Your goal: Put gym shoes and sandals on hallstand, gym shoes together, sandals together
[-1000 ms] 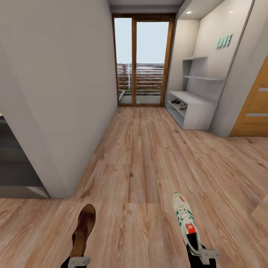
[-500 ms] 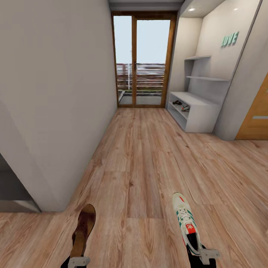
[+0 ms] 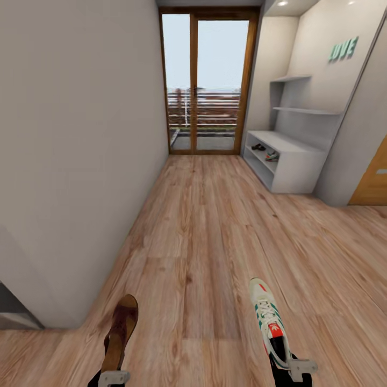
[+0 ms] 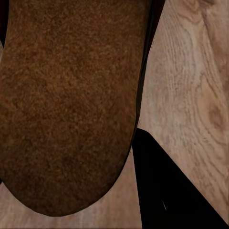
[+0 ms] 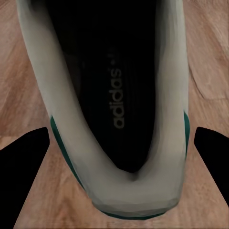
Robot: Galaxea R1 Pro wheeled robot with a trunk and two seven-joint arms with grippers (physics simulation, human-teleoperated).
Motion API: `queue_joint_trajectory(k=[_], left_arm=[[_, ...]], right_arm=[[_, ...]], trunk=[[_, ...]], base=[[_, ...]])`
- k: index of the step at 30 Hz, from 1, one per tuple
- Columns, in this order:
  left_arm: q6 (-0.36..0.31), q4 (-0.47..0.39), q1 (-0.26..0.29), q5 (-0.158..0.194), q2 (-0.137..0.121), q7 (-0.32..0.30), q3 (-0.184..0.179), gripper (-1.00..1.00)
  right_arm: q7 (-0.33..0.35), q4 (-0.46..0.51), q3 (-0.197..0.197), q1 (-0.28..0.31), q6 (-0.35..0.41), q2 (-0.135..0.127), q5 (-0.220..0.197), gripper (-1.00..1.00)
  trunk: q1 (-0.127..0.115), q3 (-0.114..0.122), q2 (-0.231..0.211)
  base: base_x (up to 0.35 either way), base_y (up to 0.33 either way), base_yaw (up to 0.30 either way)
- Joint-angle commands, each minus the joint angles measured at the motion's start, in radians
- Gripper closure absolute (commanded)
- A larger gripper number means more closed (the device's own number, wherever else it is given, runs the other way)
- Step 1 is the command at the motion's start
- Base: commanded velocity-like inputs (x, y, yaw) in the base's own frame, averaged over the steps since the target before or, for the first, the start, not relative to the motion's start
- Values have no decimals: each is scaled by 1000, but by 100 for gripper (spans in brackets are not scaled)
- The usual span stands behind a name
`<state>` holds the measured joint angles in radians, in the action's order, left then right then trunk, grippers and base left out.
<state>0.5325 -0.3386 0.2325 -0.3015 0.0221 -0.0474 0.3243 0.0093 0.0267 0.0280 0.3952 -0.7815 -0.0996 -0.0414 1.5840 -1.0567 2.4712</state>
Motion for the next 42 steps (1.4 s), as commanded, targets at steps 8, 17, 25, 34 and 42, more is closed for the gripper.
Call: queue_joint_trajectory(k=[8,17,25,34,42], left_arm=[[3,0,1,-10,1,-3,9,100],[3,0,1,-10,1,-3,9,100],[3,0,1,-10,1,-3,9,100],[3,1,1,-10,3,-3,8,100],[3,1,1,-10,7,-3,7,100]], right_arm=[[2,-1,3,1,-3,0,-5,100],[1,-1,3,1,-2,0,-5,100],[1,-1,3,1,-3,0,-4,100],[1,0,3,1,-3,0,-5,100],[1,-1,3,1,-3,0,-4,100]], trunk=[[0,-5,0],[0,-5,0],[0,-5,0],[0,-5,0],[0,-5,0]], base=[[340,0,0],[340,0,0],[340,0,0],[340,0,0],[340,0,0]])
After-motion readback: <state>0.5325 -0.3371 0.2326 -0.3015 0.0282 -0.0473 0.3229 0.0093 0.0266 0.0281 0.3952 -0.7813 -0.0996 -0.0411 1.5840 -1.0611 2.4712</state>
